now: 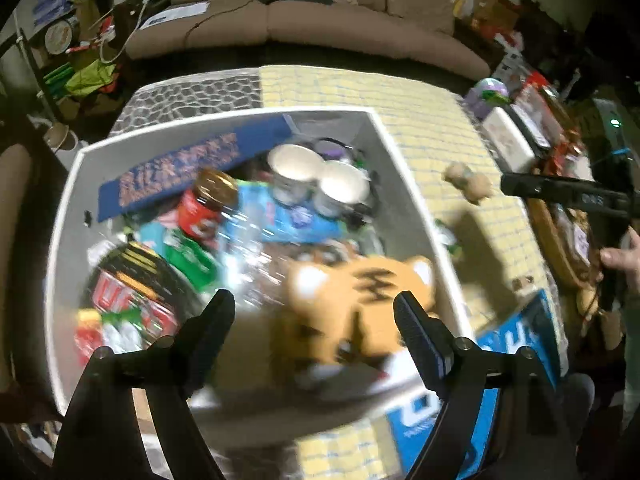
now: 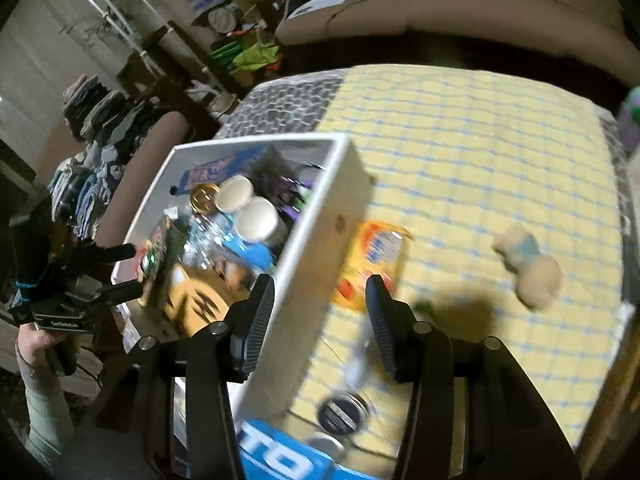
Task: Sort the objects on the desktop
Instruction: 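Withdraw both tools from the box back over the table, then grasp the green Centrum packet with the right tool while the left tool grasps a small beige tube, then carry the packet and tube over the white box and open both tools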
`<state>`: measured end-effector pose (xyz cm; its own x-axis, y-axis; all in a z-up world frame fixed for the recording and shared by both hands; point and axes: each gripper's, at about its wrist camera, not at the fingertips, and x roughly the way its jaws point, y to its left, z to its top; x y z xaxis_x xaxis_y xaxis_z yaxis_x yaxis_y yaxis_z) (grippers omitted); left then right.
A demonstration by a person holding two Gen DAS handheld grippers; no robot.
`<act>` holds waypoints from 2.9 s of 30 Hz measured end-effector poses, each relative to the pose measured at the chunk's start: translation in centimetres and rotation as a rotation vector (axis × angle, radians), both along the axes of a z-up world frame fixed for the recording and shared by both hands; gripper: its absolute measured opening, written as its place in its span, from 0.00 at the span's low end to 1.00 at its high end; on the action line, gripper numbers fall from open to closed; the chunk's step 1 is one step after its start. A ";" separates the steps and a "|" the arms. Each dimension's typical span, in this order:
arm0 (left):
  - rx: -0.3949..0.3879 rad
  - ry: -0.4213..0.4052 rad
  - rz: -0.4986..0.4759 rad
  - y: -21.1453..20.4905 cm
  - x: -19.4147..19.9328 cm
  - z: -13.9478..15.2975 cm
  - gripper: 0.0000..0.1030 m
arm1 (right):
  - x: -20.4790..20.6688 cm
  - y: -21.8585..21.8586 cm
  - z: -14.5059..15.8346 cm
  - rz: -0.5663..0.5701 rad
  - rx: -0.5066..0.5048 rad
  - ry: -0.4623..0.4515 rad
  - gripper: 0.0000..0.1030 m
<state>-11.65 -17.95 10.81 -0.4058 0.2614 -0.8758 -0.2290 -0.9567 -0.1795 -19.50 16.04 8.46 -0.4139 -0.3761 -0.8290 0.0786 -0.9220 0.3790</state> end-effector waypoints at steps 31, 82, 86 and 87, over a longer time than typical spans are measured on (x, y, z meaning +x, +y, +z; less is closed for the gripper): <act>0.205 0.058 0.016 12.3 0.7 -1.0 0.91 | -1.4 -1.3 -14.4 0.229 0.423 -0.089 0.44; -0.306 -0.351 -0.951 44.6 -0.7 -14.5 0.21 | 22.7 22.7 -3.0 -0.130 -0.126 0.177 0.26; -0.241 -0.312 -0.851 42.6 -1.7 -13.8 0.21 | 22.7 22.3 -3.3 -0.135 -0.123 0.167 0.26; -0.227 -0.296 -0.826 42.0 -1.9 -13.5 0.21 | 22.6 22.2 -3.4 -0.134 -0.120 0.161 0.26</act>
<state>-13.52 24.08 -2.65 0.0843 0.1781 -0.9804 -0.8328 -0.5276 -0.1675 3.10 38.21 5.05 -0.5898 -0.4004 -0.7013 0.0263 -0.8775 0.4789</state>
